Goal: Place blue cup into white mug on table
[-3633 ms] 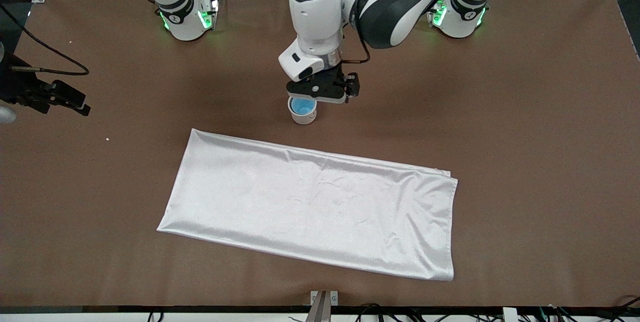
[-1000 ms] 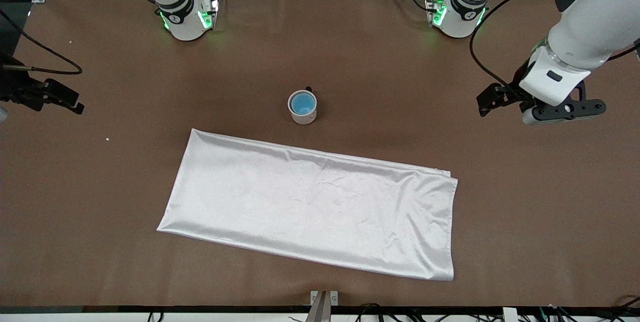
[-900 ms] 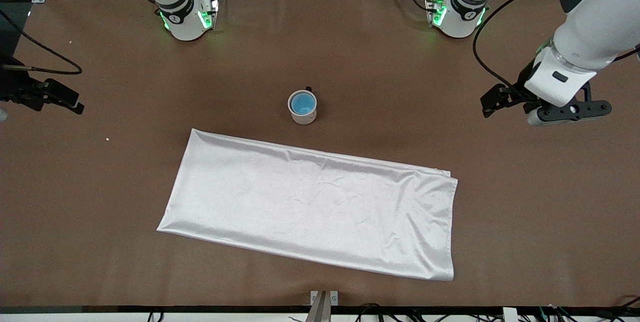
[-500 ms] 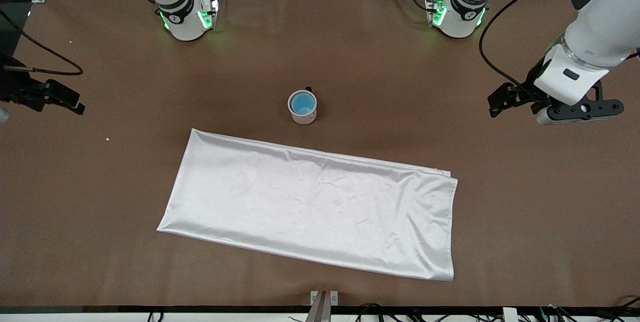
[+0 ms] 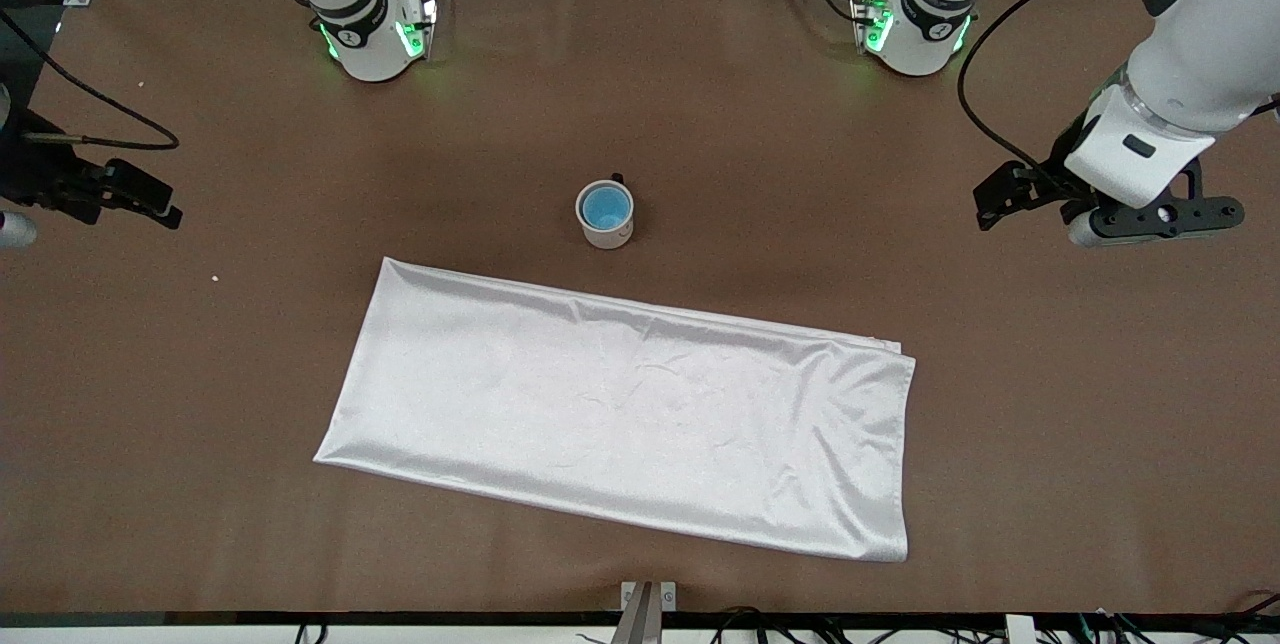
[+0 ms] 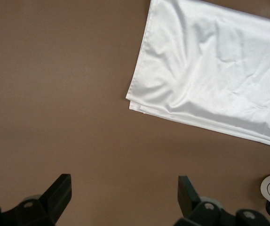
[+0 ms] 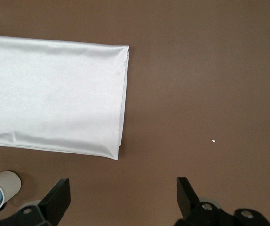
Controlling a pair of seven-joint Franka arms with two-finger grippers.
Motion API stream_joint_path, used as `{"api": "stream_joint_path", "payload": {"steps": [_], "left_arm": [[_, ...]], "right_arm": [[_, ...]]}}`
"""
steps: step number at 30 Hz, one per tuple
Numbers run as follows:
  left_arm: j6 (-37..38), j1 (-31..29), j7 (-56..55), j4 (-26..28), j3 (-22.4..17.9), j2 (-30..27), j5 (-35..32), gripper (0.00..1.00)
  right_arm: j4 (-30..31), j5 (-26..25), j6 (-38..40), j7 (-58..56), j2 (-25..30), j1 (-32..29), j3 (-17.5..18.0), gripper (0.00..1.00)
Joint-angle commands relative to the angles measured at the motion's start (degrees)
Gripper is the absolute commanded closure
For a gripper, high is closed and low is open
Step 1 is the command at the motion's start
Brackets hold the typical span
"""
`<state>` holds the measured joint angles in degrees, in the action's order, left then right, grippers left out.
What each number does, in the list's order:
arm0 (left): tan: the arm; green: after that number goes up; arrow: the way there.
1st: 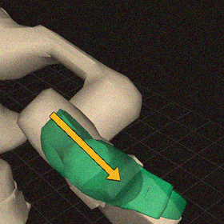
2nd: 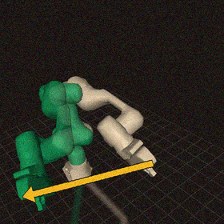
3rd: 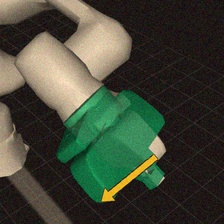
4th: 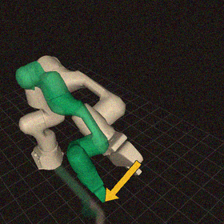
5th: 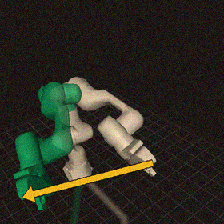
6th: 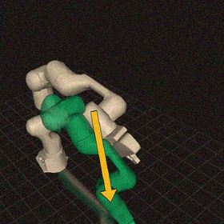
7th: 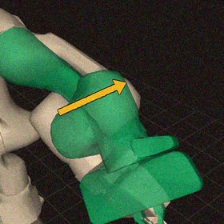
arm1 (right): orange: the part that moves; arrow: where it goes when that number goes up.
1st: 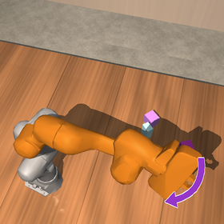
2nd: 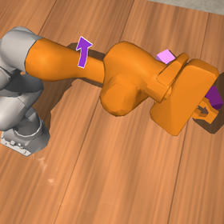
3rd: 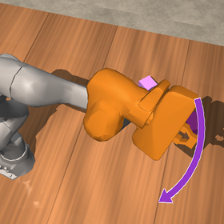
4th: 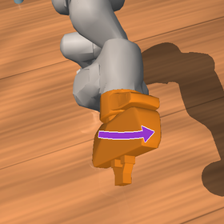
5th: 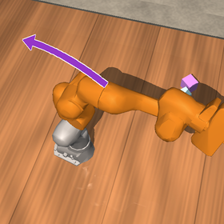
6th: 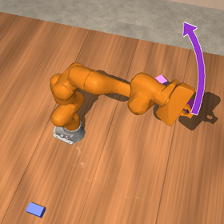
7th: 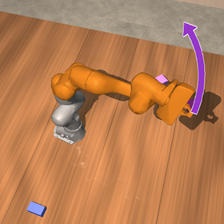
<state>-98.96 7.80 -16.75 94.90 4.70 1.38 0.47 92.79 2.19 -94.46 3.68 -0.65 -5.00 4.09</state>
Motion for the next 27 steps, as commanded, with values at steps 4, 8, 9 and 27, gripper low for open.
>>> {"api": "stream_joint_path", "payload": {"steps": [4, 8, 9, 27], "left_arm": [[1.3, -0.1, 1.6, -1.5, -0.6, 0.6, 0.8, 0.00], [1.3, -0.2, 1.6, -1.6, -0.6, 0.7, 0.7, 0.00], [1.3, -0.3, 1.6, -1.5, -0.7, 0.7, 0.7, 0.00], [1.3, -0.2, 2.1, -1.5, -0.5, 0.8, -0.4, 0.00]], "right_arm": [[-0.1, -0.2, 0.6, 0.1, -0.2, 0.5, 0.1, 0.00], [0.2, -0.2, 0.7, -0.2, -0.1, 0.4, 0.1, 0.00], [0.2, -0.2, 0.7, -0.5, -0.1, 0.4, 0.1, 0.00], [0.3, -0.4, 0.9, -0.6, -0.1, 0.2, 0.0, 0.00]]}}
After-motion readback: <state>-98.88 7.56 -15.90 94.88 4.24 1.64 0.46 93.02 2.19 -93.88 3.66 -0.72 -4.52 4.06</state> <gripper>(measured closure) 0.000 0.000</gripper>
